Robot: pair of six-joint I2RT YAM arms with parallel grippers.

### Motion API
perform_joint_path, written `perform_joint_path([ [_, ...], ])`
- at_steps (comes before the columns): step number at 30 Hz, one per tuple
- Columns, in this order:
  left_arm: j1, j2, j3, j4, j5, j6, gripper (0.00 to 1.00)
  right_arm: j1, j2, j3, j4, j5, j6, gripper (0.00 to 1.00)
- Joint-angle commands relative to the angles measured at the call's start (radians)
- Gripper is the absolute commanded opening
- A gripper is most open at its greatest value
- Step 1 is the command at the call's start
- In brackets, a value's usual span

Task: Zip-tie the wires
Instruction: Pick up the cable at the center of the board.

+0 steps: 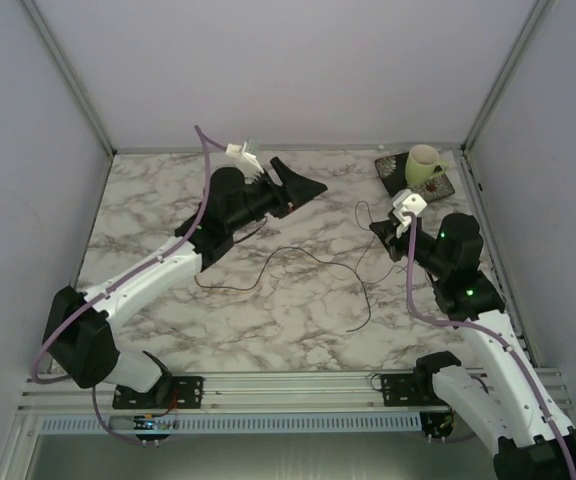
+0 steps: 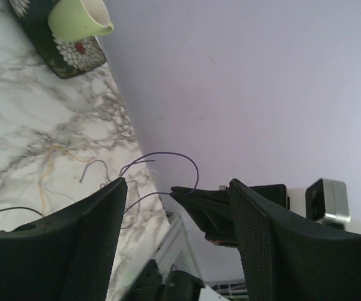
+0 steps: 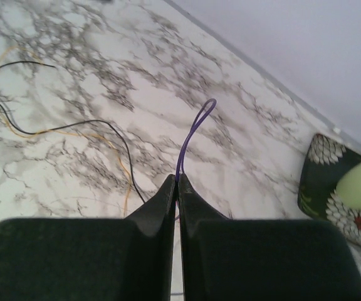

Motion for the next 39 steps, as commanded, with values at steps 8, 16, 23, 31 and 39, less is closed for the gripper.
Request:
perform_joint_path([
  [8,-0.092,0.136,0.016,0.225,-0.037,-0.195,0.69,0.129,-0.004,-0.005,0.154,-0.022,-0.009,0.0],
  [16,-0.124,0.201,0.026,0.268,-0.024,-0.24,0.68,0.191,-0.002,-0.016,0.178,0.038,-0.024,0.0],
  [23,-0.129,0.215,0.036,0.27,-0.005,-0.249,0.65,0.212,-0.007,-0.031,0.17,0.1,-0.053,0.0],
  [31,-0.115,0.136,-0.014,0.177,-0.087,-0.209,0.69,0.212,-0.08,-0.092,0.164,0.201,-0.112,0.0],
  [39,-0.11,0.15,0.08,0.046,0.006,-0.259,0.79,0.214,-0.084,-0.118,0.172,0.266,-0.176,0.0],
])
